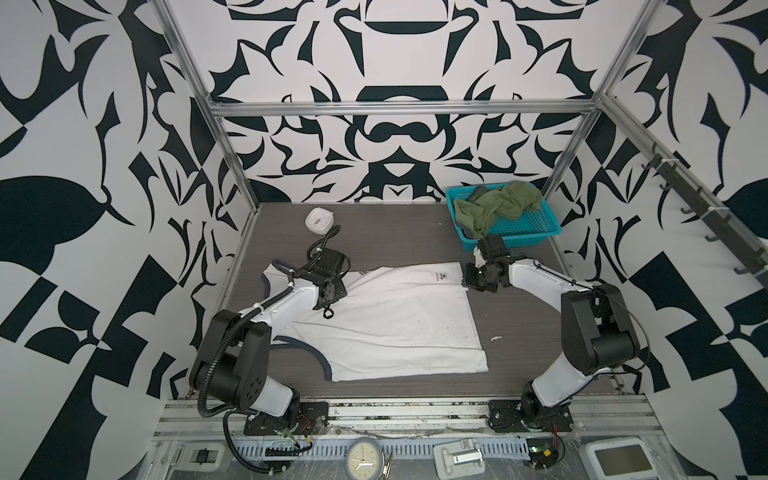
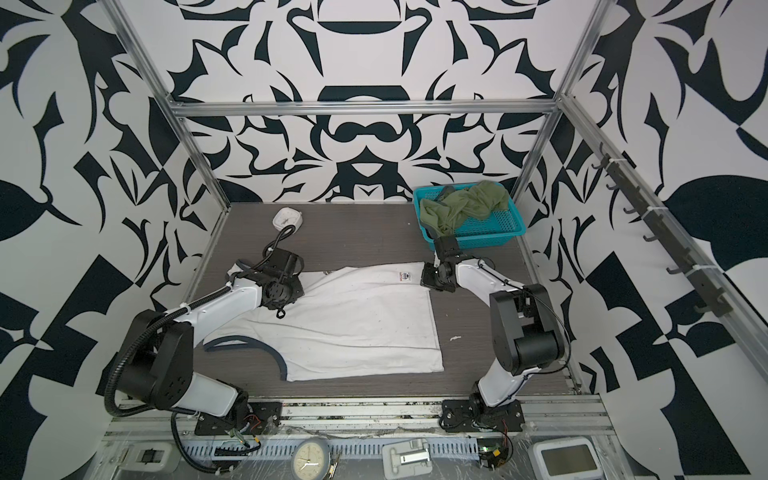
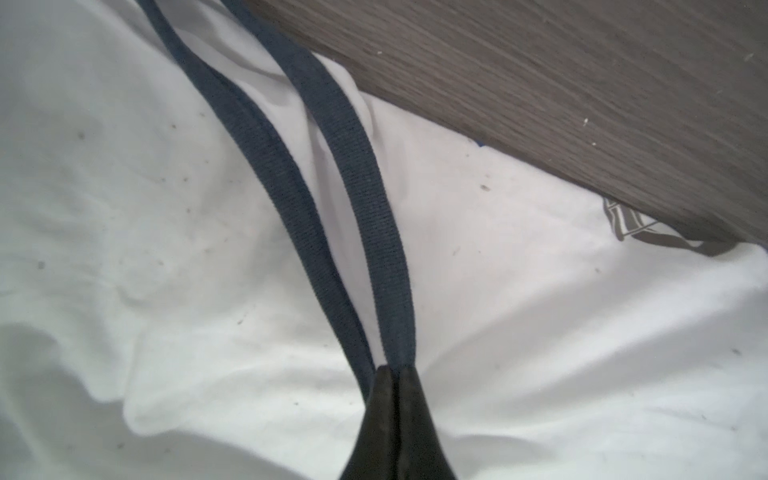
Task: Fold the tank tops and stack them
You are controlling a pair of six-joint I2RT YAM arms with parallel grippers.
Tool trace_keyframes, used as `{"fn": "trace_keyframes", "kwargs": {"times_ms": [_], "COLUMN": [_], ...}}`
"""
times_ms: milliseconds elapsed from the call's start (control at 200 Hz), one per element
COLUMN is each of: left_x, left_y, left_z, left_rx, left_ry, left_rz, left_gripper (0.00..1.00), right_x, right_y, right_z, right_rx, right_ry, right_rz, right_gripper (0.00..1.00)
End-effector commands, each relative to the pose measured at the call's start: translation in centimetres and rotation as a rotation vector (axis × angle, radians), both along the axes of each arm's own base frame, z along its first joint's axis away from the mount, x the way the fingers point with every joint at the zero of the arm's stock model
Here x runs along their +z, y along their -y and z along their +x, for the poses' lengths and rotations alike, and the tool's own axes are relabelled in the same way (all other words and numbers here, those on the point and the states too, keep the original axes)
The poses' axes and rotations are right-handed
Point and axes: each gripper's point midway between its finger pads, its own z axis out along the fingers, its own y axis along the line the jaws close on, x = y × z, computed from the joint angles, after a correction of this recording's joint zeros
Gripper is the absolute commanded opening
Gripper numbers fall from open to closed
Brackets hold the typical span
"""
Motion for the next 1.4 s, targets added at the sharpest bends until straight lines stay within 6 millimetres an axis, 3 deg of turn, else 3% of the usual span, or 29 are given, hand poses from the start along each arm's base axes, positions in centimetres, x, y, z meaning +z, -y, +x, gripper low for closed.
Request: {"fn": "trace_keyframes", "kwargs": {"times_ms": [0,315,450,690,760,855,965,1045,1135,1255,1395], "left_x": [-2.2,-4.5,-3.9,-3.4,-3.5,-3.9,-4.0,-3.3,-1.4,1.8,3.8], "left_y": [-0.4,-0.8,-0.8,-0.2,-0.1,-0.1,-0.1,-0.3,-0.4,-0.1,1.3], "left_z": [-1.3,-2.2,-1.6,-0.3,-0.1,-0.2,-0.4,-0.4,0.1,1.3,3.1], "left_rx": [0.014,0.023,0.026,0.024,0.028,0.035,0.032,0.026,0.009,-0.008,-0.034], "left_ry": [-0.069,-0.160,-0.143,-0.125,-0.127,-0.138,-0.148,-0.135,-0.092,-0.019,0.038], "left_rz": [0.023,0.059,0.055,0.049,0.048,0.046,0.048,0.057,0.060,0.049,-0.002], "left_gripper": [0.03,0.10,0.12,0.16,0.17,0.18,0.26,0.36,0.48,0.55,0.56], "right_x": [0.0,-2.0,-0.9,1.4,0.7,-1.8,-3.4,-2.4,0.2,3.4,4.5], "right_y": [1.1,2.7,2.5,1.8,2.0,2.3,2.1,2.2,2.3,2.8,0.3], "right_z": [-0.7,-1.1,-0.8,-2.1,-2.8,-3.8,-4.2,-3.6,-2.4,-1.0,1.0], "right_rx": [-0.013,-0.055,-0.055,-0.039,-0.056,-0.061,-0.056,-0.057,-0.048,-0.061,-0.022], "right_ry": [0.010,-0.045,-0.015,0.066,0.058,-0.011,-0.054,-0.029,0.023,0.090,0.119], "right_rz": [-0.055,-0.146,-0.132,-0.058,-0.057,-0.072,-0.064,-0.073,-0.091,-0.122,-0.031], "right_gripper": [0.00,0.00,0.00,0.00,0.00,0.00,0.03,0.21,0.39,0.46,0.46]}}
